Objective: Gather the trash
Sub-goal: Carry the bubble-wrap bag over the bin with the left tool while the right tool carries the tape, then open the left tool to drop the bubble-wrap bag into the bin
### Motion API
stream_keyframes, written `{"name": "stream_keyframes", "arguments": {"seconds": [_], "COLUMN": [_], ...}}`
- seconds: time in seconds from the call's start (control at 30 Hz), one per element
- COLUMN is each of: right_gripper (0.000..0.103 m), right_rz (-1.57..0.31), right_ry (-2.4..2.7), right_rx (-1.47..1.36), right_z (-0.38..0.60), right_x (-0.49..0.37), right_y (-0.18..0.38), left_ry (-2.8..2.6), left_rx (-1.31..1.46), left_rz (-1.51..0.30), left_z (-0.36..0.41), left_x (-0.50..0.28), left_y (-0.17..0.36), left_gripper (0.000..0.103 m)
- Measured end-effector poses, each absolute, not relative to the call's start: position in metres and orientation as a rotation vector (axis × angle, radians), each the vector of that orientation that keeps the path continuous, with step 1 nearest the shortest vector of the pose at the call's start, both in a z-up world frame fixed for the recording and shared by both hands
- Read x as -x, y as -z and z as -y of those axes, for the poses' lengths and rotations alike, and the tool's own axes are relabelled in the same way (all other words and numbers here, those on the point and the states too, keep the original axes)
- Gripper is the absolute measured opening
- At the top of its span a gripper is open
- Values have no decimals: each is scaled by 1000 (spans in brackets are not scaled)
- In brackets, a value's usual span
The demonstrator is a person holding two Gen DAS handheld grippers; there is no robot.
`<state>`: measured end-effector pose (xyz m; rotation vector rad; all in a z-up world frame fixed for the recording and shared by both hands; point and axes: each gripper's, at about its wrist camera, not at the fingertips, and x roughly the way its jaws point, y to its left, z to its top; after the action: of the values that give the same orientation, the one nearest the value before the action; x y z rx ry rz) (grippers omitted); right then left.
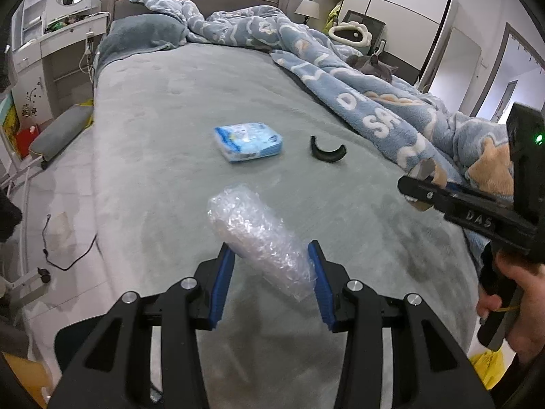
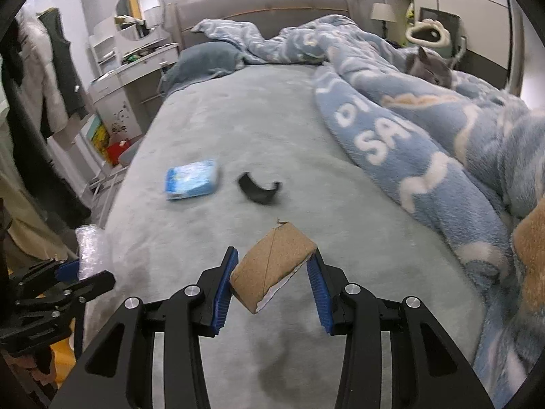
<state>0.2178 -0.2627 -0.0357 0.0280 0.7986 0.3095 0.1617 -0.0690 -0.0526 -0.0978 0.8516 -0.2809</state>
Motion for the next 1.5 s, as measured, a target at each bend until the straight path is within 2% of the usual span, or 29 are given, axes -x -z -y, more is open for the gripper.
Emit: {"name": "stream_keyframes", "arguments": {"seconds": [0.37,0.8,1.5], "right_gripper": [42,42,42], "right_rz": [-785,-754,-831], "right_ry": [-391,-511,-723], "right_rx": [18,100,210], "right_z": [199,108,-20], "right_x": [-193,-174,-150], "right_y": [26,8,40], "left_ry": [232,161,105], "left_rx": [93,93,249], "left_rz": [-852,-952,-1323], "left_z": [13,-64,-160], "left_x": [-128,-110,-77], "left_y": [45,70,173], "left_gripper": [47,47,48]}}
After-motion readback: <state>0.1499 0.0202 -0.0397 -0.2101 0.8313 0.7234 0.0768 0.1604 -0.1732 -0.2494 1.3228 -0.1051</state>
